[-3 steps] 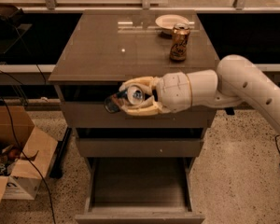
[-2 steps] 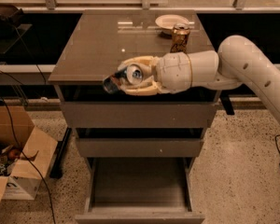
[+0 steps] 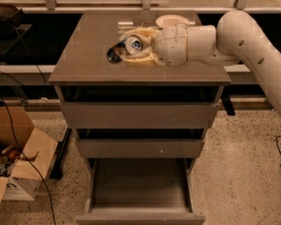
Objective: Pick redbull can from bottom drawer and place on counter
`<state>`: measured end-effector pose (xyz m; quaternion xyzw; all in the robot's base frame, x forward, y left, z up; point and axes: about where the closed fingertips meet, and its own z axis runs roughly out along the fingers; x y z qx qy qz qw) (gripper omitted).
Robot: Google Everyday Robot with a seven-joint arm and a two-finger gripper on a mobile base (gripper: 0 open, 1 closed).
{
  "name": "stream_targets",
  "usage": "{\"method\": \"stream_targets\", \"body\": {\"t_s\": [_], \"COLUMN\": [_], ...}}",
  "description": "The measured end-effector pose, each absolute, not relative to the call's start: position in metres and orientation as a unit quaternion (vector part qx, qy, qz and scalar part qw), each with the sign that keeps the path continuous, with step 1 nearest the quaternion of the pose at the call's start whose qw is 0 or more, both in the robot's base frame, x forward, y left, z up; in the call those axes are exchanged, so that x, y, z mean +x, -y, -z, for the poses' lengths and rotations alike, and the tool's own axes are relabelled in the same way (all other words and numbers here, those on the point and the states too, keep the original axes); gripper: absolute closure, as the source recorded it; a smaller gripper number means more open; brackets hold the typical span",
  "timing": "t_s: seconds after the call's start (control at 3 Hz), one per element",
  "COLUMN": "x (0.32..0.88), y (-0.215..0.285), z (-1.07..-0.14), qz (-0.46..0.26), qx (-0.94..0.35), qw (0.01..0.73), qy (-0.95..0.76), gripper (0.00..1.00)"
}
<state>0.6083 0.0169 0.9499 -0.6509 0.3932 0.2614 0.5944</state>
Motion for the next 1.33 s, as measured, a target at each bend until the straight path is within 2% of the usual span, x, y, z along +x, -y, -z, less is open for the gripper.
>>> {"method": "stream_targets", "body": {"t_s": [1.0,1.33], "x": [0.718,0.746], "y": [-0.009,-0.005], "z": [-0.914,-0.891], "qz": [-0.162,-0.119], "qx": [-0.65,-0.661], "qw": [0.561,0.548], "qy": [-0.486,-0.498], "gripper": [1.0,0.73]}}
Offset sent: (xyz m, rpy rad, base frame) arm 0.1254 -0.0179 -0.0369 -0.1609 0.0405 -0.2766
